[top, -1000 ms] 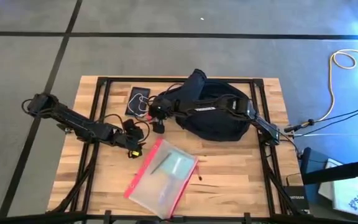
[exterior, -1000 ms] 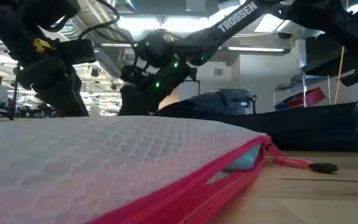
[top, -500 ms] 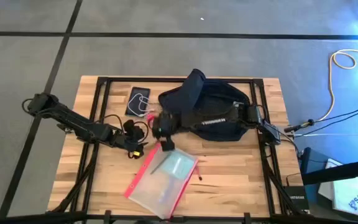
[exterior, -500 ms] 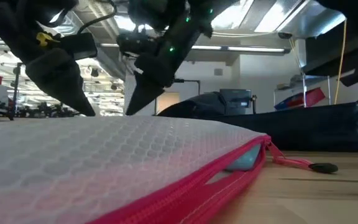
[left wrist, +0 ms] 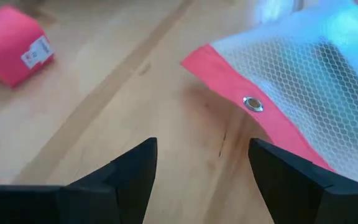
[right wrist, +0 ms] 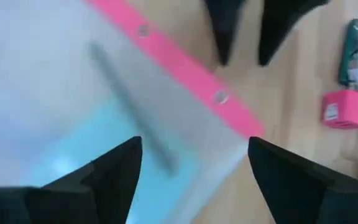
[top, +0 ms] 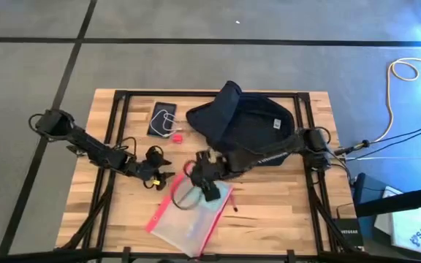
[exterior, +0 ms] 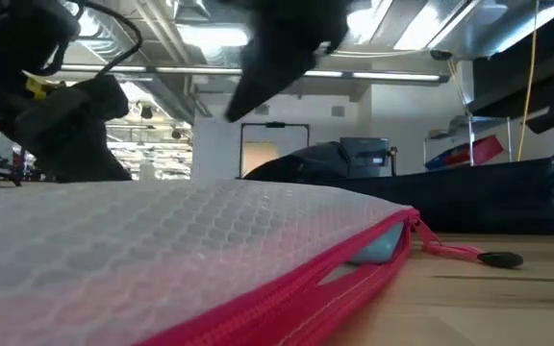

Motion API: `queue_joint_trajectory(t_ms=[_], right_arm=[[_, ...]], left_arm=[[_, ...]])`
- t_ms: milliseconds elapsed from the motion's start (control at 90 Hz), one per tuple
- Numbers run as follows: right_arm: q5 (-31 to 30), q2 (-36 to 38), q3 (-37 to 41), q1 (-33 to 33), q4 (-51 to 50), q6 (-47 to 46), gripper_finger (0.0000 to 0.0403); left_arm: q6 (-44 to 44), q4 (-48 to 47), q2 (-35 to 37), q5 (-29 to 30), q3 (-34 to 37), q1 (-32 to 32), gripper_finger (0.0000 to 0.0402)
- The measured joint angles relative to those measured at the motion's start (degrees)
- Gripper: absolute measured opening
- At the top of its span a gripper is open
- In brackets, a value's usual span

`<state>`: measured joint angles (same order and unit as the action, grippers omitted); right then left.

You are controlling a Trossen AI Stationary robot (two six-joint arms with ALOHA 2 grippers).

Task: Unpack backpack
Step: Remove the blue calculator from the transparent zip bag

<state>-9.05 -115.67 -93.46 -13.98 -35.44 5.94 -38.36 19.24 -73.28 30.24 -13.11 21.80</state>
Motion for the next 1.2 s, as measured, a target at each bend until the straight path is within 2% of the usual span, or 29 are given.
queue_joint_trajectory(t_ms=[178,456,578,744,922,1044,1200], right_arm=[[-8.1,5.3,9.6,-3.4,0.9,-1.6,0.0275],[-8.3,15.6,26.5,-7.8,17.6,-9.9,0.0275],[-8.5,18.8,34.0,-11.6,29.6,-13.4,0.0275],[-7.9,18.9,40.8,-16.2,42.3,-21.5,0.0275],[-6.0,16.1,42.0,-19.2,46.1,-24.4,0.0275],[-6.6,15.3,41.9,-19.1,48.9,-24.3,0.0275],[-7.0,15.3,41.9,-19.0,48.0,-33.1,0.0275]], left_arm=[[0.8,0.9,0.0,0.2,0.3,0.0,0.0239],[1.4,4.7,0.0,0.4,0.2,1.4,0.0239],[5.9,6.6,0.0,-1.1,0.2,4.5,0.0239],[13.0,13.3,0.0,-0.8,-0.4,9.1,0.0239],[22.6,13.5,0.0,0.7,-2.4,11.5,0.0239],[14.8,11.4,0.1,4.5,-2.4,11.0,0.0239],[4.6,9.1,0.1,4.5,-2.4,11.1,0.0239]])
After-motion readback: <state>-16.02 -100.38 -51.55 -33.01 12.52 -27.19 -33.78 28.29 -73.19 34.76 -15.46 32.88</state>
